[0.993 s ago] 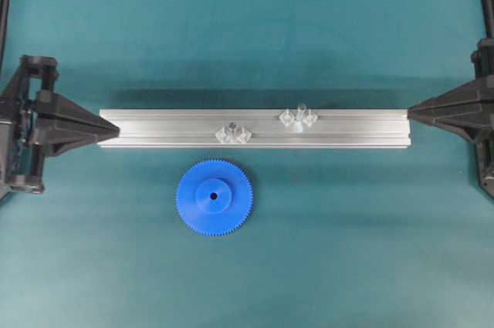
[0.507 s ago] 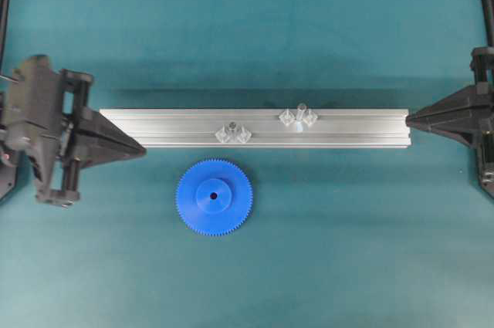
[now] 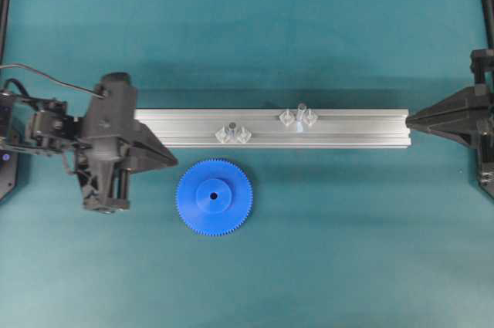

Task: Find the location of the shaft and insert the large gear.
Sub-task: 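Position the left gripper above the blue gear's hub and descend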

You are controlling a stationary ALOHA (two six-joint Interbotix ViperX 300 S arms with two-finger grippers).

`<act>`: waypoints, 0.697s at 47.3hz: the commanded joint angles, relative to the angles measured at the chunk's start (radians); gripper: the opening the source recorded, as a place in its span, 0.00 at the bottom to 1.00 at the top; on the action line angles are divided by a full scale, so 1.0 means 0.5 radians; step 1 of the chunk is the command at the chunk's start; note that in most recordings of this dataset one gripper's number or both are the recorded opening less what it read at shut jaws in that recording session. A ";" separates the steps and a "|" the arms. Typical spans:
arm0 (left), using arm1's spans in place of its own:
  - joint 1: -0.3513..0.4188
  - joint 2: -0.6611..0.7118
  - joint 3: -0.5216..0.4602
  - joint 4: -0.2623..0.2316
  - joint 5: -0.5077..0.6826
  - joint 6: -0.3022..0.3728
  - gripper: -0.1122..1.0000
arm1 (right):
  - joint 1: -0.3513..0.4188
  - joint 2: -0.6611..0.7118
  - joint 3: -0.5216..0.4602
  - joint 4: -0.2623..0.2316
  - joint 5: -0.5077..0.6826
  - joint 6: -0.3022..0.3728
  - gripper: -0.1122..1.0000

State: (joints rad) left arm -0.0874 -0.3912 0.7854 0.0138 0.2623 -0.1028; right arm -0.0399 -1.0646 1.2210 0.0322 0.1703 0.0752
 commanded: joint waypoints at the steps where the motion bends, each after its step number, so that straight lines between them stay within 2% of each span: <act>1: -0.015 0.031 -0.095 0.006 0.034 0.003 0.10 | -0.009 0.021 -0.018 0.003 -0.003 0.018 0.10; 33: -0.064 0.472 -0.396 0.006 0.325 0.003 0.10 | -0.009 0.021 0.012 0.003 0.000 0.021 0.10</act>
State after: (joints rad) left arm -0.1135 -0.1595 0.6335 0.0138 0.4096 -0.1028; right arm -0.0414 -1.0646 1.2379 0.0322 0.1733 0.0767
